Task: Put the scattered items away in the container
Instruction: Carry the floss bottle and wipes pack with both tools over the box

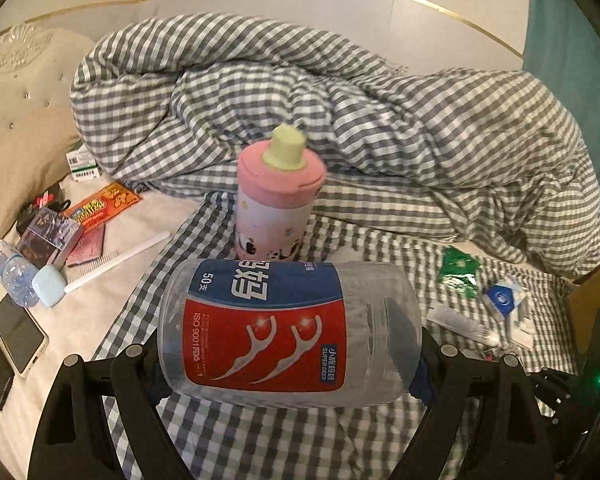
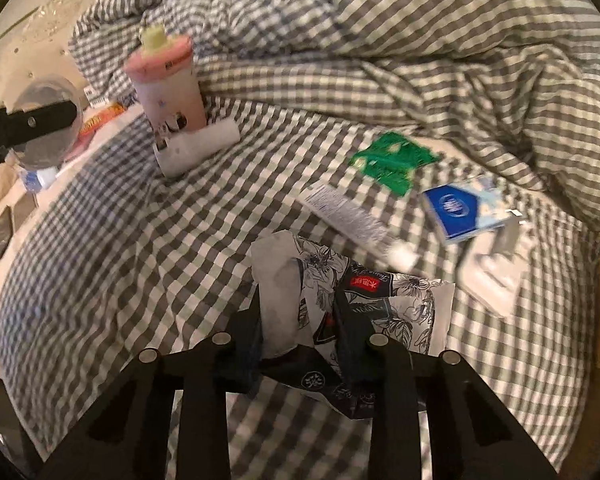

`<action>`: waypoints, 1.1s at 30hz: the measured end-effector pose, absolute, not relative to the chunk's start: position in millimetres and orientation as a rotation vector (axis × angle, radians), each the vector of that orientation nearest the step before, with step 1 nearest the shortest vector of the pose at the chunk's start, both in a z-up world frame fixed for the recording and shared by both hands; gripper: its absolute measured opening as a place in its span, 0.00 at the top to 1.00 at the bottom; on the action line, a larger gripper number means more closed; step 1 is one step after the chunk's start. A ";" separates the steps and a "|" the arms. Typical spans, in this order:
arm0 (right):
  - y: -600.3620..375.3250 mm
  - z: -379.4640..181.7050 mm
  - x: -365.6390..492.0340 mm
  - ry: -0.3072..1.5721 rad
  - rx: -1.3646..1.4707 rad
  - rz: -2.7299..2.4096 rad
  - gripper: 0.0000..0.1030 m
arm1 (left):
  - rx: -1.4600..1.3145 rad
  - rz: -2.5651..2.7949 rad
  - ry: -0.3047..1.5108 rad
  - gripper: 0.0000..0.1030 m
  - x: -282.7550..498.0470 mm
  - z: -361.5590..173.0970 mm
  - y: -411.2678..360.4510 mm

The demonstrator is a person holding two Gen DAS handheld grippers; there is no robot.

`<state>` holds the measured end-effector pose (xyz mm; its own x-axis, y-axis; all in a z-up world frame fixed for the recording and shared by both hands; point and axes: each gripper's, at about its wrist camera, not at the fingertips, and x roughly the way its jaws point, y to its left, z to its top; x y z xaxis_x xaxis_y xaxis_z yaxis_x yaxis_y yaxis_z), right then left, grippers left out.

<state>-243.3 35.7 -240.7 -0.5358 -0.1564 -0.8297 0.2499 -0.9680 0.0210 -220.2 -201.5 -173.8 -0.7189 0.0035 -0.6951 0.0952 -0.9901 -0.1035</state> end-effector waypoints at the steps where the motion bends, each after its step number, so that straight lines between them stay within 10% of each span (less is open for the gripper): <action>1: 39.0 -234.5 -239.4 0.143 1.357 -2.571 0.72 | 1.151 -2.867 0.200 0.13 -217.5 -168.8 -196.9; 33: 207.5 -49.7 -75.6 0.012 0.949 -2.979 0.72 | 1.007 -3.181 -0.014 0.13 -99.7 -49.0 3.2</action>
<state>-75.6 207.5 -49.7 -0.8156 -0.0122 -0.5784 0.0169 -0.9999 -0.0027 -99.7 3.2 -49.0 -0.8005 0.1819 -0.5710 -0.1870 -0.9811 -0.0503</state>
